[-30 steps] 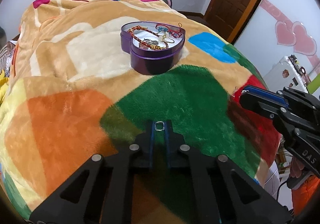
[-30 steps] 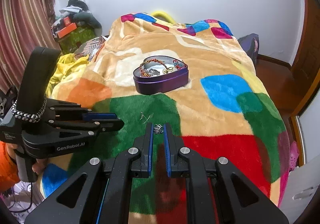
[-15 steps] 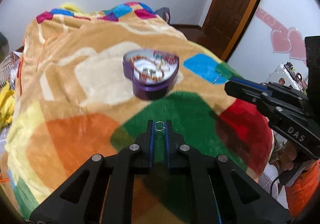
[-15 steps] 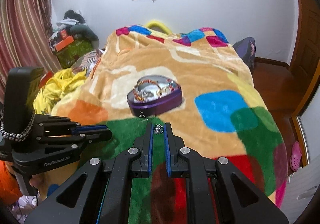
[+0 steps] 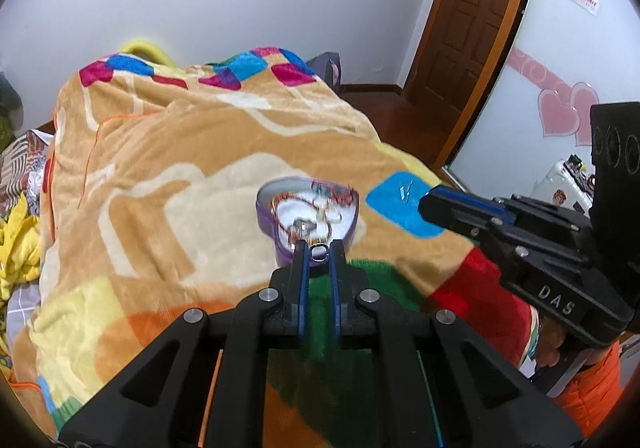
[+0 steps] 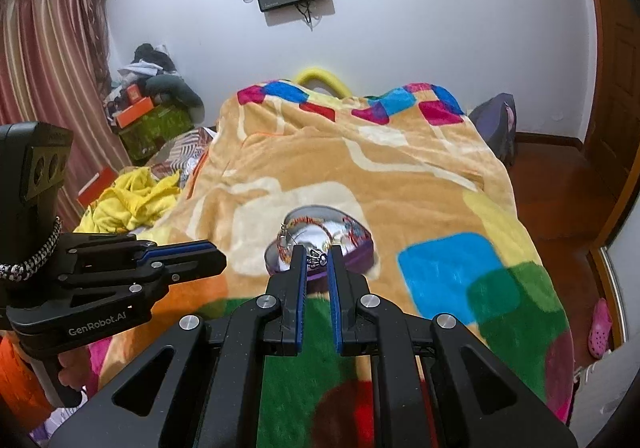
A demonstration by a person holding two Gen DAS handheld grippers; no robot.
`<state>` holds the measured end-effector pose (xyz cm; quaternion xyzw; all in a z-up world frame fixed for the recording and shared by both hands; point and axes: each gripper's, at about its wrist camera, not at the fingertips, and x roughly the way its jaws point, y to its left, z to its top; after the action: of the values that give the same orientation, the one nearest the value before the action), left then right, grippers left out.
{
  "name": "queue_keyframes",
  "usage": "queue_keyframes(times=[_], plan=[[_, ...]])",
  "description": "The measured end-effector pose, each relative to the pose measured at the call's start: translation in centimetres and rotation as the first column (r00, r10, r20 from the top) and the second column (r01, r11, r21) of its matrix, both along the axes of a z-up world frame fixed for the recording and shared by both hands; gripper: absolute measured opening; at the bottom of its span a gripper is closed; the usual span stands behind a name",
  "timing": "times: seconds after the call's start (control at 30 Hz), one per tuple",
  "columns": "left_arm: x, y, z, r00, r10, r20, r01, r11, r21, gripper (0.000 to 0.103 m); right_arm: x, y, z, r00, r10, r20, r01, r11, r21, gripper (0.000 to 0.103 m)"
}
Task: Organize jewelry
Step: 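Carry both held silver pieces over the purple heart tin, then open both grippers to drop the silver pieces into the tin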
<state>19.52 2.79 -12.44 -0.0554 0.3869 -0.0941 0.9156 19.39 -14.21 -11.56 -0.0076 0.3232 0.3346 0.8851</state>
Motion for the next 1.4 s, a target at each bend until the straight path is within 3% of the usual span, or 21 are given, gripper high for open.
queue_keyframes(times=[0.3,0.8,1.03,1.4], plan=[[2.3,0.4,0.2,1.0,0.002,0.016,-0.002,1.0,0.001,0.008,1.8,1.0,0.2,1.0,0.001,0.006,-0.001,1.0,0.005,0.009],[6.6,0.3,-3.4,0.996,-0.016,-0.087,0.017,1.0,0.015,0.008,6.0,3.2,-2.7,0.995,0.036,-0.09,-0.044,0.995,-0.089,0.009],[7.2,-0.1,-4.6,0.992,-0.036,-0.121,0.035,0.999,-0.008,0.008,7.0,3.1,-3.8,0.986,0.064,-0.153,-0.082,0.99,-0.117,0.009],[6.6,-0.6,-4.0,0.991,-0.057,-0.119,0.059,0.998,0.006,0.009,7.3,3.5,-4.2,0.979,0.078,-0.186,-0.105,0.985,-0.14,0.009]])
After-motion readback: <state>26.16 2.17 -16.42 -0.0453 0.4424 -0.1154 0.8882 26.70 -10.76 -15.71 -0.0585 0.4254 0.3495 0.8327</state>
